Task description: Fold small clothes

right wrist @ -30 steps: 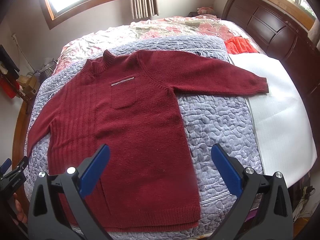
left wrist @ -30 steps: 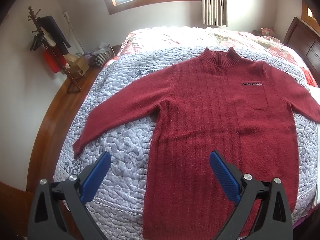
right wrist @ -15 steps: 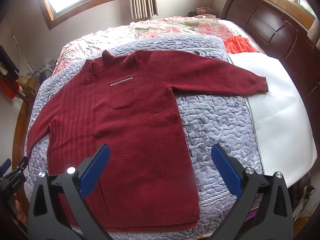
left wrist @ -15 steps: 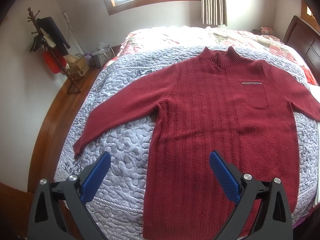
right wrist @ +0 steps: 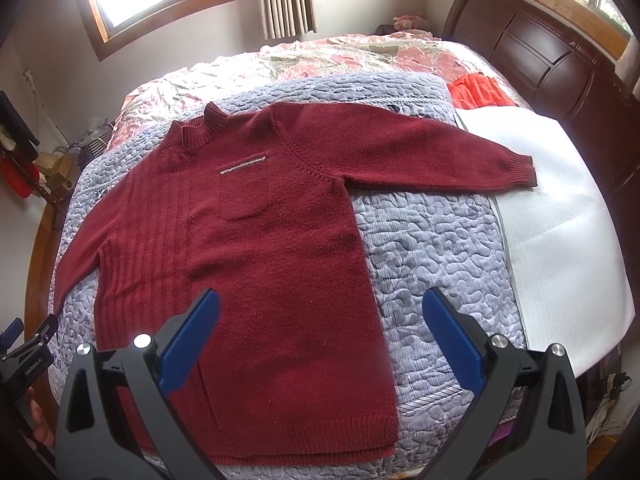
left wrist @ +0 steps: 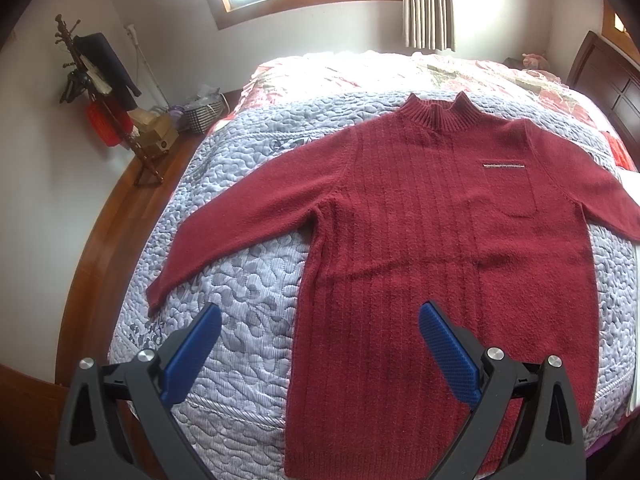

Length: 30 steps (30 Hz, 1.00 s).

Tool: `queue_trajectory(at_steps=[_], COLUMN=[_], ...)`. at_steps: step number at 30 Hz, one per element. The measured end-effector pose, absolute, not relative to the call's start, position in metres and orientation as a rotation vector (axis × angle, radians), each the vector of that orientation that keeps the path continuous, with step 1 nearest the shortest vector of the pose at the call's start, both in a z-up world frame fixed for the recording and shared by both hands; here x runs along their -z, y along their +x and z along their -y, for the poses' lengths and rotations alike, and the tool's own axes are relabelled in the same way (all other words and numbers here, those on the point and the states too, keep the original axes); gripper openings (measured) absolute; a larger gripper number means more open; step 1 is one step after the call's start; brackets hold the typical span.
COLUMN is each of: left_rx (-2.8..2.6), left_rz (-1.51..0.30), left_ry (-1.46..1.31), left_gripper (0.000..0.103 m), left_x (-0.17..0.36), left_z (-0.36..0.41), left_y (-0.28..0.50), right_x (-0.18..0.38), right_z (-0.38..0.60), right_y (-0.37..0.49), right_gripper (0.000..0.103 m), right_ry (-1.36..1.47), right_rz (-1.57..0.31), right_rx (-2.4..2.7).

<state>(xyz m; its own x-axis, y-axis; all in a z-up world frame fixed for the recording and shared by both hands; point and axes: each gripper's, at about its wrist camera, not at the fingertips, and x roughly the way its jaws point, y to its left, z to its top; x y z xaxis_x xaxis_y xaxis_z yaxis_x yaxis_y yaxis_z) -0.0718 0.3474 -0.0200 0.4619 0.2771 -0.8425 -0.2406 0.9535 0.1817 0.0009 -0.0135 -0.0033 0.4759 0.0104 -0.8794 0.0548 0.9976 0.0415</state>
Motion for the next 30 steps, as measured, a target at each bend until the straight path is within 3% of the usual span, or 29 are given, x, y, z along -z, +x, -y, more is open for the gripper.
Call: queue_trajectory(at_steps=[30], left_rx=[-0.322], left_rz=[-1.044], left_ry=[0.050], left_gripper=[0.099], left_x=[0.0175], left_z=[-0.3424], left_y=[-0.0686], right_x=[0.0053], right_z=[0.0196], right_y=[0.0067], right_gripper=[0.100], right_ry=[0.070], right_rz=[-1.076], right_rx=[0.022])
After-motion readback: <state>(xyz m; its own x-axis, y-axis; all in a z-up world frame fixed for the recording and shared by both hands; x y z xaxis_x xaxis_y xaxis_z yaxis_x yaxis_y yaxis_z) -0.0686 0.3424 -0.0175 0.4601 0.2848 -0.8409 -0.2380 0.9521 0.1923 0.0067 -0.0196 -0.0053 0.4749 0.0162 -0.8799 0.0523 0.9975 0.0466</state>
